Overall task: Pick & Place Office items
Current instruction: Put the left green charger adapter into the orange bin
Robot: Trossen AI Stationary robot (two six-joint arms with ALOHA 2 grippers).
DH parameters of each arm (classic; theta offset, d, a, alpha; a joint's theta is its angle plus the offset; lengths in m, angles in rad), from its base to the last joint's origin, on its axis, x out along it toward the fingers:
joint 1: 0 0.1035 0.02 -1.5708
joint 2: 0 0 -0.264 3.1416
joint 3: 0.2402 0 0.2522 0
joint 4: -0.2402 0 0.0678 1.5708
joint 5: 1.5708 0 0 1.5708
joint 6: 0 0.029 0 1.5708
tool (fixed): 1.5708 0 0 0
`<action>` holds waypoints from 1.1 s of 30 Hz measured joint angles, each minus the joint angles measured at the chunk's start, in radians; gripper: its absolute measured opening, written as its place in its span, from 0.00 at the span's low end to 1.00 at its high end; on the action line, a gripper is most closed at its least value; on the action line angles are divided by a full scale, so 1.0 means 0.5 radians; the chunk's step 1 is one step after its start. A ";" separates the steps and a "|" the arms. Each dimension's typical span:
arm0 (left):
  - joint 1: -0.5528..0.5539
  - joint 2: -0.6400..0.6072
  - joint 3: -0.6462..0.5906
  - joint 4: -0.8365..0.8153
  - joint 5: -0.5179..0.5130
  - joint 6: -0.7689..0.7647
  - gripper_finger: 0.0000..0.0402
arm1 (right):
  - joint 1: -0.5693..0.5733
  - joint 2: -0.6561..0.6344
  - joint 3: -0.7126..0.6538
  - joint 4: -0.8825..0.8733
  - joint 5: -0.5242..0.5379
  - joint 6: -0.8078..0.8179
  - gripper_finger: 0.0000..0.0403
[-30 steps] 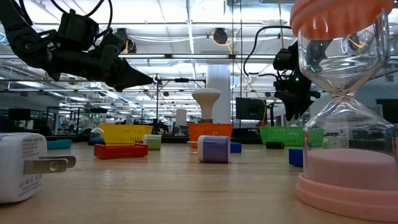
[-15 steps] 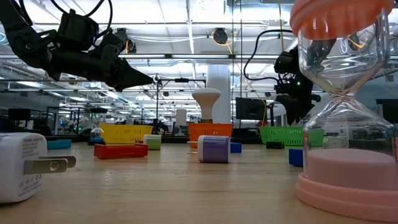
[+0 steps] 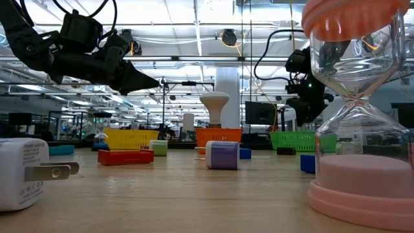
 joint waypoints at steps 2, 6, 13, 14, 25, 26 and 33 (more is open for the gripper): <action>0.000 0.000 0.000 0.000 -0.001 0.000 0.08 | 0.000 -0.069 0.000 -0.012 -0.007 0.003 0.66; 0.000 0.000 0.000 0.000 0.000 0.000 0.08 | 0.001 -0.265 0.000 -0.066 -0.011 0.046 0.60; 0.000 0.000 0.000 0.000 -0.001 0.000 0.08 | 0.207 -0.624 0.000 -0.258 -0.017 0.069 0.37; 0.000 0.000 0.000 0.000 -0.001 0.000 0.08 | 0.265 -0.657 0.000 -0.269 -0.017 0.069 0.33; 0.000 0.000 0.000 0.000 0.000 -0.055 0.08 | 0.979 -0.863 -0.384 0.317 -0.020 0.098 0.05; 0.000 0.000 0.000 0.000 0.000 -0.076 0.08 | 1.036 -0.863 -0.425 0.387 -0.020 0.098 0.03; 0.000 0.000 0.000 0.031 0.001 -0.139 0.08 | 1.341 -0.848 -0.613 0.987 -0.017 0.095 0.01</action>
